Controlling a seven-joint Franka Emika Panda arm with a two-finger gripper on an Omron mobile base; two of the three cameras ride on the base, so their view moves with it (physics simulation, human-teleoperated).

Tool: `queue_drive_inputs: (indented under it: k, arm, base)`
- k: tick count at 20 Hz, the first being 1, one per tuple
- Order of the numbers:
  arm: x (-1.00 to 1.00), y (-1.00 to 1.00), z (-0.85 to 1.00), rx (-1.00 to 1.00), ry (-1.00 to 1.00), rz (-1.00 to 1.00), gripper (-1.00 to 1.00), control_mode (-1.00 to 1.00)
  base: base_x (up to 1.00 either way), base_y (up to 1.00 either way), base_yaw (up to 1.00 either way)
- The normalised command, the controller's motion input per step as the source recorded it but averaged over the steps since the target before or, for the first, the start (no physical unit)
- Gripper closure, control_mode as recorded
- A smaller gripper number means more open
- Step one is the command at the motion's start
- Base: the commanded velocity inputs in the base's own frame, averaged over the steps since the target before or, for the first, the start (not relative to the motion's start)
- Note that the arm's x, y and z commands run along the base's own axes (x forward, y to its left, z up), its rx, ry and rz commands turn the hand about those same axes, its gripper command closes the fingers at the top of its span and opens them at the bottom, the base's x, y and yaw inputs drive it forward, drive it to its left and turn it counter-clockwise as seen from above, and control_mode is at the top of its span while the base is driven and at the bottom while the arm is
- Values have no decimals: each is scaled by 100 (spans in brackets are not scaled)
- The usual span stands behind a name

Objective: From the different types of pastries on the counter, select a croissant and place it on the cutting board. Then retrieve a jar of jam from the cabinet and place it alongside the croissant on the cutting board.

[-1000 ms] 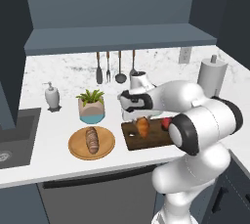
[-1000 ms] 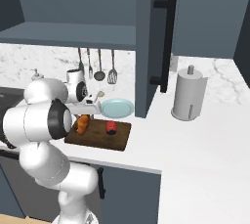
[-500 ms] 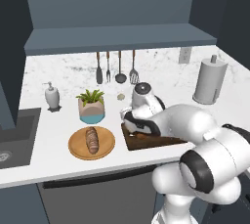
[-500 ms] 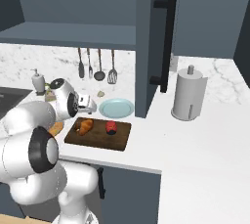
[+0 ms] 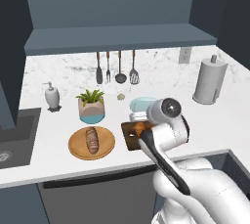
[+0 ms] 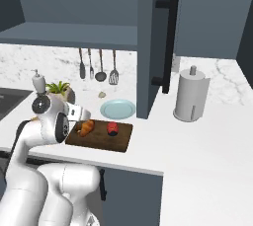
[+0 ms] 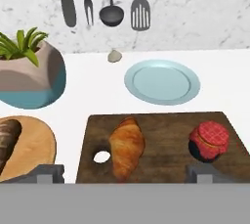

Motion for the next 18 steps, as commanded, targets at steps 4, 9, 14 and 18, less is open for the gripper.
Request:
queue_drive_inputs:
  k: [4, 9, 14, 18]
  arm:
    - [-100, -43, 84, 26, 0, 6, -100, -100]
    - [-100, -4, 77, 5, -17, 24, -100, -100]
    - [-100, 0, 68, 0, -49, 25, -100, -100]
    - [-100, 2, 30, -3, -65, 12, -100, -100]
  base:
    - [0, 0, 0]
    - [0, 0, 0]
    - [0, 0, 0]
    - [0, 0, 0]
